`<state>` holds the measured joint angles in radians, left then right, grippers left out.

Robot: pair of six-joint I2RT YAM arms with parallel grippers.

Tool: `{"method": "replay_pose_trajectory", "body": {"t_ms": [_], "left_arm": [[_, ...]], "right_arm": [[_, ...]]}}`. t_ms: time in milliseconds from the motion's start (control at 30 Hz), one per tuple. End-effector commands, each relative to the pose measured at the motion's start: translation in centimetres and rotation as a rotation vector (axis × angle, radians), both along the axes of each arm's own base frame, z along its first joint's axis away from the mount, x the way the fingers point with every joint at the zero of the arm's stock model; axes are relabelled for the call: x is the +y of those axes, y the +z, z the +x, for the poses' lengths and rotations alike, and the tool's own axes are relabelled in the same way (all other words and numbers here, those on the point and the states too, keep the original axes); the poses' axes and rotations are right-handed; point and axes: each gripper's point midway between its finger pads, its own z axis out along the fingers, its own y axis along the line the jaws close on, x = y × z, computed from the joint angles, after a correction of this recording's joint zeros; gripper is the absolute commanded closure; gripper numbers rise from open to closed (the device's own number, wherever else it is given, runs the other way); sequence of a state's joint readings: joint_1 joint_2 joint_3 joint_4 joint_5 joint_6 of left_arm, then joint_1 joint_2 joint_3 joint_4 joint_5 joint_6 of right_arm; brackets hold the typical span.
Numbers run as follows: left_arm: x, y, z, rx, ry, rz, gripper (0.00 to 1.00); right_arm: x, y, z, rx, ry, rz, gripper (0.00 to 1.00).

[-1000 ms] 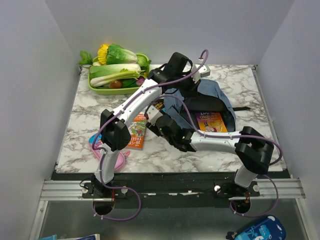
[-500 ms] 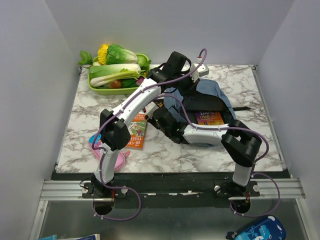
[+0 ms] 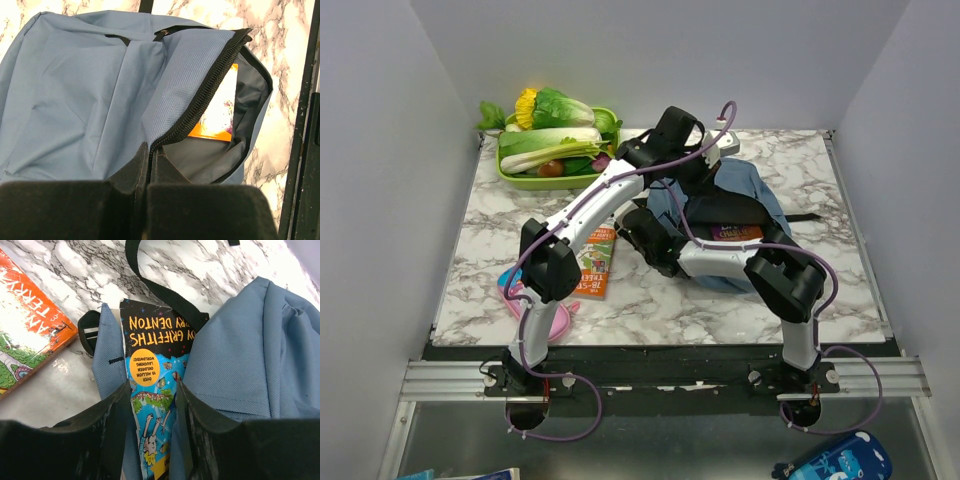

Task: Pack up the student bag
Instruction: Move the book to the center of the board.

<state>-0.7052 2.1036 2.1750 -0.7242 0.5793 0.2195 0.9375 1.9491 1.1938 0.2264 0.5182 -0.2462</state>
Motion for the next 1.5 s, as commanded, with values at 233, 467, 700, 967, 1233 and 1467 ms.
{"method": "replay_pose_trajectory", "body": {"t_ms": [233,467,700,967,1233,1467], "left_arm": [[0.1,3.1,-0.2,-0.066,0.0,-0.051,1.0],[0.0,3.2,-0.3,-0.064,-0.001,-0.055,1.0],[0.1,3.5,-0.3,-0.068,-0.001,-0.056,1.0],[-0.1,4.0,-0.3,-0.075,-0.004,-0.06,1.0],[-0.1,3.9,0.2,-0.099,-0.005,-0.051,1.0],[-0.2,3.2,0.2,-0.089,-0.016,-0.043,1.0]], "right_arm": [[-0.7,-2.1,0.1,0.045,-0.027,-0.046,0.41],[-1.6,-2.6,0.8,0.016,-0.073,-0.114,0.43],[-1.8,-3.2,1.7,-0.007,-0.08,-0.201,0.82],[1.5,2.0,-1.4,-0.039,0.117,-0.018,0.99],[1.0,3.2,-9.2,-0.04,0.242,0.024,0.99],[-1.5,3.6,-13.2,0.005,0.232,0.032,0.99]]}}
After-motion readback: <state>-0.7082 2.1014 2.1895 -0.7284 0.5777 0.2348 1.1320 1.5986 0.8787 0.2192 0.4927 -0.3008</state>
